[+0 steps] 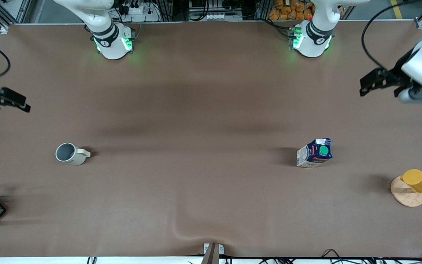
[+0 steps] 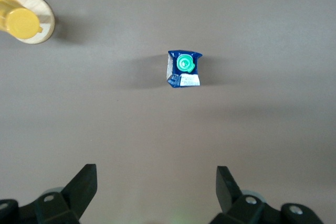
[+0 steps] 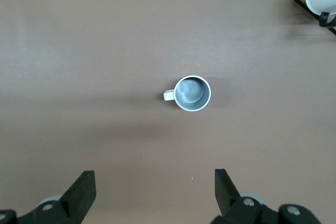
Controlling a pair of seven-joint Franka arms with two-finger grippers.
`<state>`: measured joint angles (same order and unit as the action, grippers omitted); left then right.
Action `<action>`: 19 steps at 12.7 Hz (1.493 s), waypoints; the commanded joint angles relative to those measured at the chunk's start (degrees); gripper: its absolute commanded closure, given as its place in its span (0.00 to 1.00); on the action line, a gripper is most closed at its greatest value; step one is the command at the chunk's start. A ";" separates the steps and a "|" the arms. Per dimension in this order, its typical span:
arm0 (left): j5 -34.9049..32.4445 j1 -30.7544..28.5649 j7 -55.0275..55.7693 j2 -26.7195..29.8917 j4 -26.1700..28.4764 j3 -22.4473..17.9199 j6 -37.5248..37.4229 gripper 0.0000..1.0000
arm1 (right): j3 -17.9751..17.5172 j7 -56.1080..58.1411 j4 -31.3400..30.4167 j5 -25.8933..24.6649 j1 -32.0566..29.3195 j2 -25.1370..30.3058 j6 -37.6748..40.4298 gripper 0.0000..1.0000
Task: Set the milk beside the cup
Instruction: 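Reach the right gripper to the white mug while the left gripper reaches the carton, then close the right gripper on the mug while the left gripper grasps the carton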
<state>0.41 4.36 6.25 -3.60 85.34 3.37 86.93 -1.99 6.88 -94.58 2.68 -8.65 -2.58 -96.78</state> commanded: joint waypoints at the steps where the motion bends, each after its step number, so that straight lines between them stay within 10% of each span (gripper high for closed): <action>1: 1.78 0.21 1.04 -4.48 -0.79 0.06 3.41 0.00 | -0.65 2.61 -2.89 -1.01 -2.33 -3.29 -3.06 0.00; 9: 1.17 3.27 3.85 -22.93 -8.00 0.50 11.14 0.00 | -0.74 10.88 -8.61 -0.84 -7.09 -17.27 -20.10 0.00; 16: -3.58 6.97 5.61 -27.34 -7.30 0.06 12.74 0.00 | -0.74 10.97 -8.70 -0.84 -7.35 -26.24 -27.74 0.00; 17: -4.71 6.98 5.44 -27.78 -7.30 0.06 12.56 0.00 | -0.74 10.97 -9.22 -0.66 -7.43 -27.29 -28.89 0.07; 19: -6.39 6.89 5.52 -28.83 -7.30 0.15 12.39 0.00 | -0.74 10.79 -10.54 -0.31 -6.91 -27.48 -31.26 0.67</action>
<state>-4.10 11.15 11.57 -30.73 79.52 3.43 100.16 -1.86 17.41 -103.79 2.55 -14.94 -30.19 -126.21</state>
